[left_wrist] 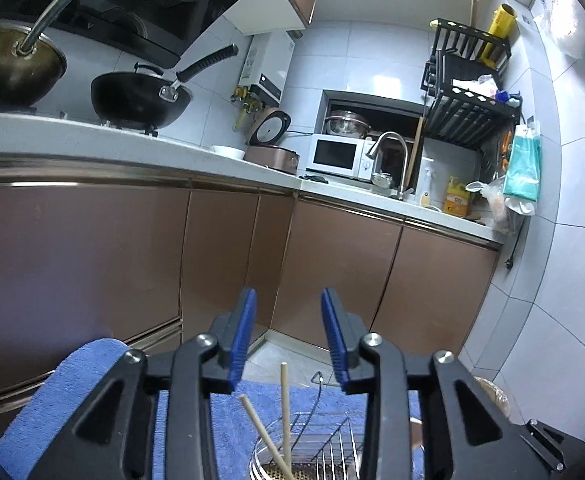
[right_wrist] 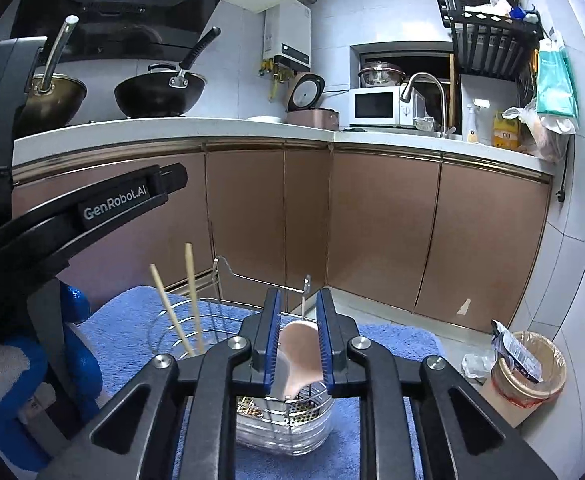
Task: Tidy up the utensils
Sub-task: 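Carry chopstick and white spoon to the wire holder and drop both inside, then move both open tools back toward the remaining utensils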
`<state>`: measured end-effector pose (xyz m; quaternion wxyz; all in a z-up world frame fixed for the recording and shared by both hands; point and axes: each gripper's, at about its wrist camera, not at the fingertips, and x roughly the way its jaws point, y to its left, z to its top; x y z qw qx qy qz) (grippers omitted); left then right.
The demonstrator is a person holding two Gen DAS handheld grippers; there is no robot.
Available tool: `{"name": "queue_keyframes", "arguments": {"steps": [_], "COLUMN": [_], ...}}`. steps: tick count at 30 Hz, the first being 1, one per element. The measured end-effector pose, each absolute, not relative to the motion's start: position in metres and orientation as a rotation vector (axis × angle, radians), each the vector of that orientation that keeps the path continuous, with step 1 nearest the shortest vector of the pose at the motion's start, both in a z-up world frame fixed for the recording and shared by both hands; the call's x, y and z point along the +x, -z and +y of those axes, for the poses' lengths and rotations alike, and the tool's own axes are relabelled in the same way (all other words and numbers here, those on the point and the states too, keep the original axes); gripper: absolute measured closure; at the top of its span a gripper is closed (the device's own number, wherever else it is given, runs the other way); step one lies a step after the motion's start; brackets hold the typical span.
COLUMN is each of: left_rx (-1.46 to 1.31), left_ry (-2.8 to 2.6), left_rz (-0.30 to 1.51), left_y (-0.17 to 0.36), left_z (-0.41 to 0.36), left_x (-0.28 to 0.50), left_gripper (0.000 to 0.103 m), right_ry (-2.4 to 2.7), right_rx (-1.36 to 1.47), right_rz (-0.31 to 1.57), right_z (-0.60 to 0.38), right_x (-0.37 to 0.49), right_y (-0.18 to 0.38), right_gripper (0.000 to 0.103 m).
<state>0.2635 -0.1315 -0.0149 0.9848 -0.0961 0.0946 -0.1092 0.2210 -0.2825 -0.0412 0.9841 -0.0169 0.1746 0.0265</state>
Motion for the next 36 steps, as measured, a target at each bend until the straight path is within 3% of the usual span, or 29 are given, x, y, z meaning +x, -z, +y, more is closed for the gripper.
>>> {"name": "queue_keyframes", "arguments": {"steps": [10,19,36], "left_rx": [-0.144,-0.095,-0.136], "left_ry": [0.204,0.163,0.324], "left_rz": [0.213,0.373,0.885], "left_y": [-0.009,-0.004,0.095], "left_z": [-0.084,-0.020,0.021], "left_x": [0.207,0.166,0.147], "left_gripper": [0.061,0.061,0.063], "right_ry": [-0.089,-0.184,-0.368], "right_rx": [-0.059,-0.050,0.015], "right_rz": [0.342,0.384,0.641], "right_z": [-0.278,-0.266,-0.228], "right_x": [0.173,0.124,0.092], "right_y": [0.020,0.022,0.072], "right_gripper": [0.085,0.084,0.085]}}
